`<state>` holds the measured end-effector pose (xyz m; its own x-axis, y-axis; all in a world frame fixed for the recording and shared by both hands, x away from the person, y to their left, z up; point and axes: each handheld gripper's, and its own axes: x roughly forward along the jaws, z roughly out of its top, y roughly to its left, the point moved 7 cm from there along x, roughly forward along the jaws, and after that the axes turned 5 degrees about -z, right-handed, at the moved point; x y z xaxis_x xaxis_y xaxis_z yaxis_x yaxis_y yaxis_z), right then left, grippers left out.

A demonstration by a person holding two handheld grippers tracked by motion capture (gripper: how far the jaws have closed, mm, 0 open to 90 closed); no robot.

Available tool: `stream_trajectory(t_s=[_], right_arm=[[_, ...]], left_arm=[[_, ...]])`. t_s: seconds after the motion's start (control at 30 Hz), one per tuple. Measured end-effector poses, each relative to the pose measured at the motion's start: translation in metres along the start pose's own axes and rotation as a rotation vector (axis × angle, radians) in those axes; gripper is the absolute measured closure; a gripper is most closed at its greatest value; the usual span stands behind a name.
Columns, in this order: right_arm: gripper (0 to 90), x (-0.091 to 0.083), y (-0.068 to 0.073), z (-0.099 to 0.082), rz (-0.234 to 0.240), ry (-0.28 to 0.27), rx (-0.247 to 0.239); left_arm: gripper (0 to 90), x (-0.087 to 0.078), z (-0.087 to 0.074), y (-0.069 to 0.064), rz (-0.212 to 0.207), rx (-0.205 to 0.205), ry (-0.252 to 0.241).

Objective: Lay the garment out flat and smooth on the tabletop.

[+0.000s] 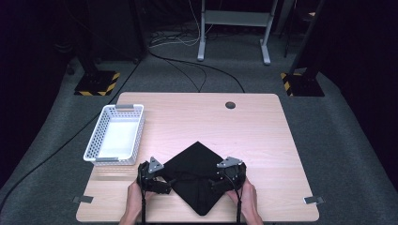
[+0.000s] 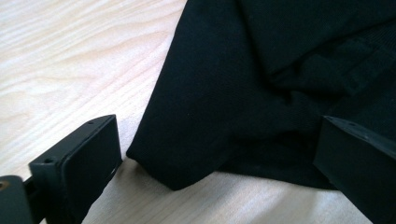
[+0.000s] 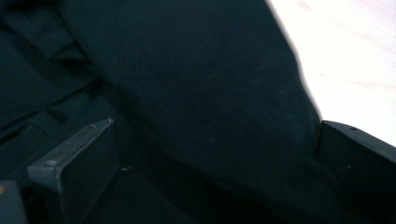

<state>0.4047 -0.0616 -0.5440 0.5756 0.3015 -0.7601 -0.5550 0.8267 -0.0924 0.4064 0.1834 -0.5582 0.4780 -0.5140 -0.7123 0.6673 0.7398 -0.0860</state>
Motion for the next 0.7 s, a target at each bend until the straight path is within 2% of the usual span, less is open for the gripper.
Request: stream_trajectory(t_s=[0.1,0.3,0.33,0.5,0.63,0.7], right_arm=[[0.0,0.005,0.001,-0.003,-0.008,0.011,-0.007],[0.5,0.002,-0.008,-0.012,-0.027,0.009,0.004],[0.6,-0.001,-0.012,-0.016,-0.035,0.009,0.016],[0.8,-0.01,-0.022,-0.027,-0.06,0.019,0.038],[1.2,-0.016,-0.025,-0.029,-0.071,0.021,0.033],[1.5,-0.025,-0.028,-0.024,-0.058,-0.012,0.059]], left_arm=[[0.0,0.002,0.0,0.001,-0.017,-0.002,-0.005],[0.0,0.011,0.008,-0.013,-0.035,0.031,0.001],[0.0,0.015,0.011,-0.018,-0.045,0.043,0.001],[0.0,0.021,0.017,-0.025,-0.057,0.053,0.003],[0.0,0.024,0.019,-0.029,-0.055,0.053,0.003],[0.0,0.024,0.019,-0.029,-0.055,0.052,0.002]])
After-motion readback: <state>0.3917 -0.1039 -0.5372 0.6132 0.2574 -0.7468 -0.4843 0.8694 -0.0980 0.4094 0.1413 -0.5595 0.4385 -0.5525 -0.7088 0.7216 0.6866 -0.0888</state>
